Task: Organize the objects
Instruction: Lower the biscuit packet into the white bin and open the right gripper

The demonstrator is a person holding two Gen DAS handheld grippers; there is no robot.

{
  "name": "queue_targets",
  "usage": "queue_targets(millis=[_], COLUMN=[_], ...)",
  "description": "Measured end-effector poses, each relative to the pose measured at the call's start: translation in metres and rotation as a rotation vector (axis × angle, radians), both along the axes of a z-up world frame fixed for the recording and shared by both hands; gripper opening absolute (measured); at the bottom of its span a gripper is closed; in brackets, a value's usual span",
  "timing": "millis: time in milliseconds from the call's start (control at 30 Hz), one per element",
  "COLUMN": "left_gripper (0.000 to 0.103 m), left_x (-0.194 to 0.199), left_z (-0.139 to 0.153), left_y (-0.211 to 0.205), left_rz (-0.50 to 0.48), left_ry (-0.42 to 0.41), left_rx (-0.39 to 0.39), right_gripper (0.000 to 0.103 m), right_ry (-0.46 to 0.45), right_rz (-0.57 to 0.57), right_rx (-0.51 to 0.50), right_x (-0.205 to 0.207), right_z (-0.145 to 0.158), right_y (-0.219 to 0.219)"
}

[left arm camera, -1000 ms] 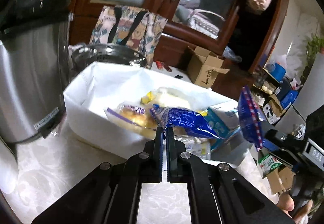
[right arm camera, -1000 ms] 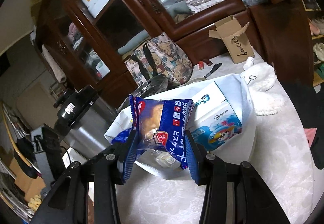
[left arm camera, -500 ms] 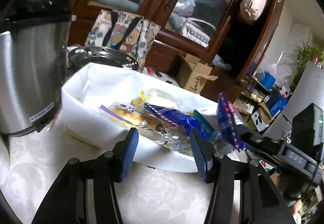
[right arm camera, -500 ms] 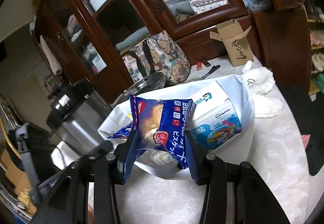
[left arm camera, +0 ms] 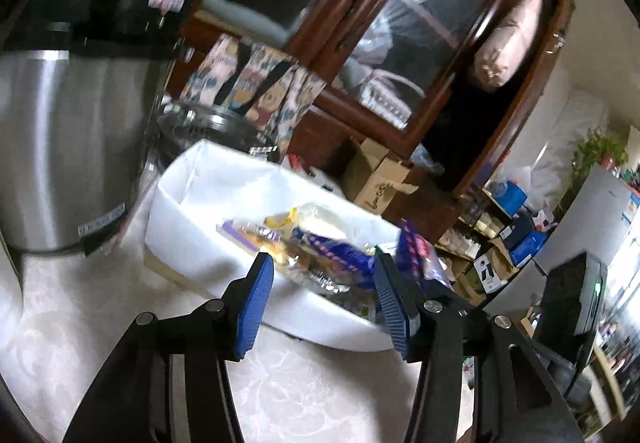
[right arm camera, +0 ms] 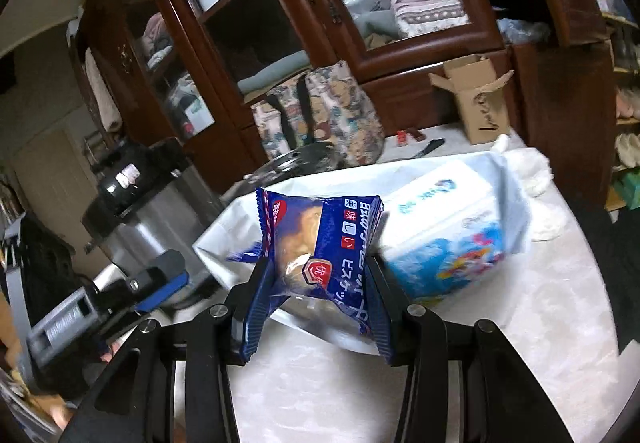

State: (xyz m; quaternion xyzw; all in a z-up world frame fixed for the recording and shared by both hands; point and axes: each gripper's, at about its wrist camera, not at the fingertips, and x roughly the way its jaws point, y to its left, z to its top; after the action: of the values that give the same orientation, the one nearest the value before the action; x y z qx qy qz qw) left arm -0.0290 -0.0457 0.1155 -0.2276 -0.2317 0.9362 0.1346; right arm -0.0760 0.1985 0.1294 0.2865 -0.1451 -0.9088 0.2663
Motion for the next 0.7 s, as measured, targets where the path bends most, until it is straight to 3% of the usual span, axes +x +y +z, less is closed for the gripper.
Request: queue_targets(millis=[100,200,367,433,500,633,700], left_gripper=[0.051,0.051,0.051,0.051,0.051,0.051,0.051], left_x=[0.004,0.001,0.005,0.007,0.007,0.007,0.006], left_z=[0.000,-0.001,0.001,0.003,0.002,0.000,-0.001], left_y=[0.002,0.008,0.009,0.008,0.002,-0.018,-0.028], left_rz=[0.011,0.064,0.095,0.146,0.158,0.186,0.222], left_ry=[0.031,0.024,0.076,0.094,0.094,0.076,0.057], left_rx=[-0.030,-0.111,-0.145,-0.174,-0.162,-0.087,-0.086], right_gripper=[0.043,0.045,0.058,0.065,0.066,0.071,0.072], right_ry=[0.035,-0.003,-0.129,-0.068,-0.044,-0.037,-0.019], right_rz=[-0.050,-0.069,-0.110,-0.067,-0.053,0.014,0.051], right_rx=[0.061,0.048,-0.015,0.014,0.121,0.084,0.108], right_x=[-0.007,-0.028,-0.058,-0.053,-0.046,-0.032,-0.029], right_z=[0.019,0.030,-0.004,-0.007,-0.002,0.004,0.007], right_y=[-0.017,-0.027,-0.030,-0.035,-0.042,-0.036,-0.042])
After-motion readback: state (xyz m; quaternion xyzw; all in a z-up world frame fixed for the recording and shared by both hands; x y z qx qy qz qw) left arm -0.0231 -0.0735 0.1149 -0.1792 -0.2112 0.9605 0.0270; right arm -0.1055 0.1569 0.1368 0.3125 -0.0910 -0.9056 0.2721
